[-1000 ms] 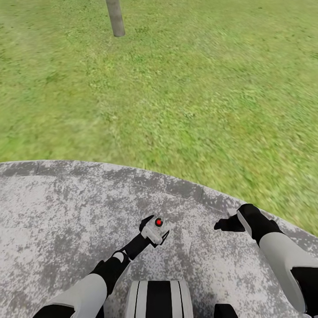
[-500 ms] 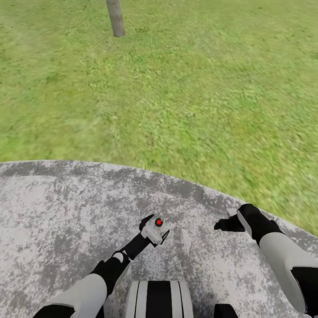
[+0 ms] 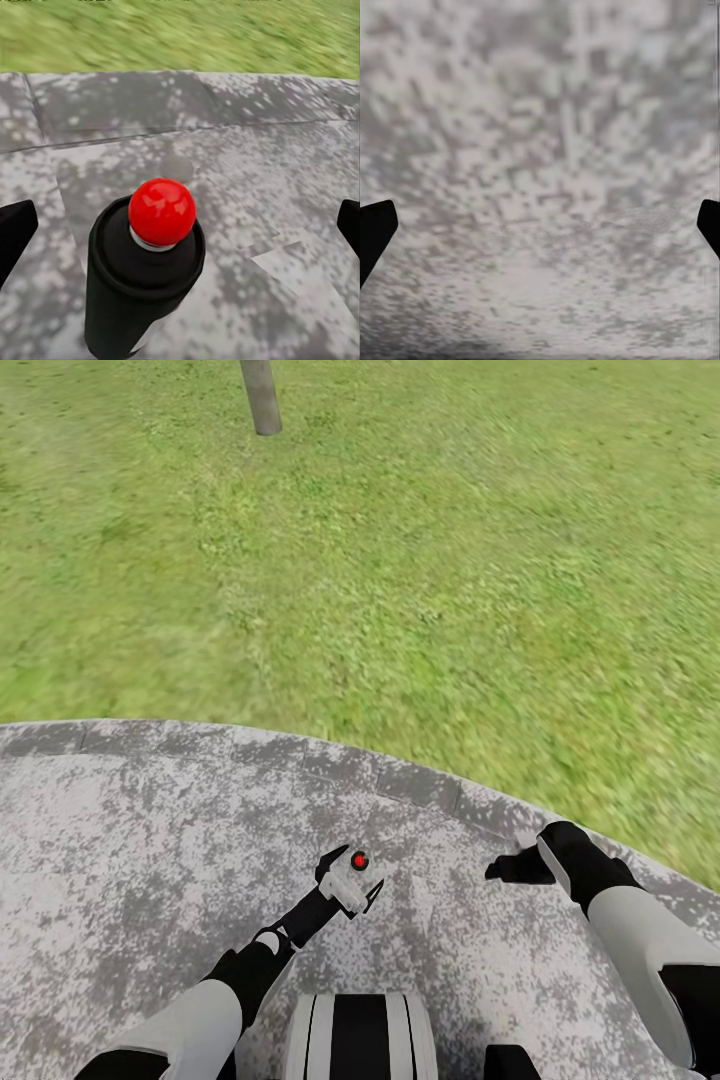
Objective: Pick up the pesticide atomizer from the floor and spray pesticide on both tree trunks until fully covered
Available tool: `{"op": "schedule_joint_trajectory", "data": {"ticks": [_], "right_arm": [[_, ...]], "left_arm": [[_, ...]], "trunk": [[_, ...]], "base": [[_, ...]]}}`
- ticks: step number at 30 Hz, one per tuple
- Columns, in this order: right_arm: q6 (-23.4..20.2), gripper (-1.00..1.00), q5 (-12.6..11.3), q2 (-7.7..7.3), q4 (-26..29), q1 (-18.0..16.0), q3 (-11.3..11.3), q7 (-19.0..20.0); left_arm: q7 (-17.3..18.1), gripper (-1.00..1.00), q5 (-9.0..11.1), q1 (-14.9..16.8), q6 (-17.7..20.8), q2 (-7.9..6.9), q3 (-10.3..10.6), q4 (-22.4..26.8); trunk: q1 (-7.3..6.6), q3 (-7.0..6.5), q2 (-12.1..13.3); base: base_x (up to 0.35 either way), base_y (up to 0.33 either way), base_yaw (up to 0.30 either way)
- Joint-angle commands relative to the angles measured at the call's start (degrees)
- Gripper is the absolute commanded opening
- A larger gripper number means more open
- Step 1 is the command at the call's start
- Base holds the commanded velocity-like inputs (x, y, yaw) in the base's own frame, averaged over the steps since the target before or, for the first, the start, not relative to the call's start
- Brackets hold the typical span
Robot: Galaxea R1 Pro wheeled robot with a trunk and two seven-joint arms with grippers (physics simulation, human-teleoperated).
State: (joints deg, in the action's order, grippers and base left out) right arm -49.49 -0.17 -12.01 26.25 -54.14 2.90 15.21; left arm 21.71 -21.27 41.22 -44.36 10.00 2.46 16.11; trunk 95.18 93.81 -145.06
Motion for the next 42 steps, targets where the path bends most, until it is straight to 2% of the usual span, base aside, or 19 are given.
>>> {"op": "schedule_joint_trajectory", "data": {"ticks": [1,4,9,14,36,40,42], "right_arm": [[0.75,1.00,0.00,-0.01,-0.01,0.03,0.00,0.00],[3.30,1.00,0.02,-0.02,-0.04,0.01,0.00,0.00],[4.46,1.00,0.05,-0.07,-0.06,0.04,0.00,0.00],[4.71,1.00,0.08,-0.11,-0.06,0.03,0.00,0.00],[4.84,1.00,0.06,-0.12,-0.06,0.08,0.00,0.00],[4.84,1.00,0.08,-0.12,-0.06,0.08,0.00,0.00],[4.85,1.00,0.08,-0.12,-0.06,0.08,0.00,0.00]], "left_arm": [[0.00,1.00,0.00,0.00,-0.01,0.00,0.00,0.02],[0.00,1.00,0.02,0.00,-0.02,0.00,0.00,0.12],[0.00,1.00,0.07,0.00,-0.01,0.00,-0.06,0.21],[0.00,1.00,0.08,0.00,-0.02,0.00,-0.03,0.25],[-0.01,1.00,0.17,0.00,-0.03,0.00,-0.24,0.49],[-0.02,1.00,0.16,0.00,-0.03,0.00,-0.26,0.50],[-0.01,1.00,0.16,0.00,-0.03,0.00,-0.26,0.50]], "trunk": [[0.00,0.00,0.00],[0.00,0.00,0.00],[0.00,0.00,0.00],[0.08,0.66,-0.04],[0.08,0.66,-0.04],[0.18,1.55,-0.09],[0.18,1.55,-0.09]], "base": [[0.000,0.000,0.000],[0.000,0.000,0.000],[0.000,0.000,0.000],[0.000,0.000,0.000],[0.000,0.000,0.000],[0.000,0.000,0.000],[0.000,0.000,0.000]]}}
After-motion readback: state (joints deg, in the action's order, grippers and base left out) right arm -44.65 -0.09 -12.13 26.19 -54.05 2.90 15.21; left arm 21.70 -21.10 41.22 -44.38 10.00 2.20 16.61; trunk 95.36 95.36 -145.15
